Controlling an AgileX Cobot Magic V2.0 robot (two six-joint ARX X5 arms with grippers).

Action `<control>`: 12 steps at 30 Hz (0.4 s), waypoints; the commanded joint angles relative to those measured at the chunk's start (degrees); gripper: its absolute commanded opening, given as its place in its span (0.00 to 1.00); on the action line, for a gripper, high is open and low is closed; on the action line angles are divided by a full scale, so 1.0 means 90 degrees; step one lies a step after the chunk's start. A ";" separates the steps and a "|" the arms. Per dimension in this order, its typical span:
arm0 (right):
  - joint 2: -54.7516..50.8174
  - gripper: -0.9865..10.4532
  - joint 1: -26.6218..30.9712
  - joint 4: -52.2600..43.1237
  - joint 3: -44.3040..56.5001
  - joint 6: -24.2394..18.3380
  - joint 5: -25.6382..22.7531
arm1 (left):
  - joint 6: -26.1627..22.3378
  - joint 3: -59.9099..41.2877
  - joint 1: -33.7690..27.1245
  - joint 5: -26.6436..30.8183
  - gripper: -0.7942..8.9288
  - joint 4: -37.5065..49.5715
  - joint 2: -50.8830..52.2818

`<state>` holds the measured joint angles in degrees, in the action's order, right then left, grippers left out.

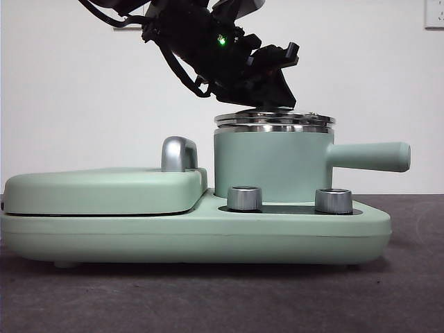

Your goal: Put the buns in a small steamer

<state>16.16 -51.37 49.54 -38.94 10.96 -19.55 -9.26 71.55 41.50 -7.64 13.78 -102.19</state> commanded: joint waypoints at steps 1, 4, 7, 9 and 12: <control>0.0024 0.37 -0.0073 -0.0029 -0.0053 0.0095 0.0000 | -0.0087 0.0226 0.0049 0.0012 0.10 0.0187 -0.0129; 0.0024 0.37 -0.0073 -0.0029 -0.0053 0.0095 0.0000 | -0.0083 0.0226 0.0019 0.0041 0.10 0.0168 -0.0129; 0.0024 0.37 -0.0073 -0.0027 -0.0053 0.0095 0.0000 | -0.0058 0.0226 -0.0024 0.0041 0.10 0.0126 -0.0134; 0.0024 0.37 -0.0073 -0.0027 -0.0053 0.0095 0.0000 | -0.0056 0.0226 -0.0046 0.0041 0.10 0.0102 -0.0138; 0.0024 0.37 -0.0073 -0.0027 -0.0053 0.0095 0.0000 | -0.0017 0.0226 -0.0068 0.0041 0.10 0.0095 -0.0143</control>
<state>16.16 -51.37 49.54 -38.94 10.96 -19.53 -9.30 71.66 40.51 -7.35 13.17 -102.43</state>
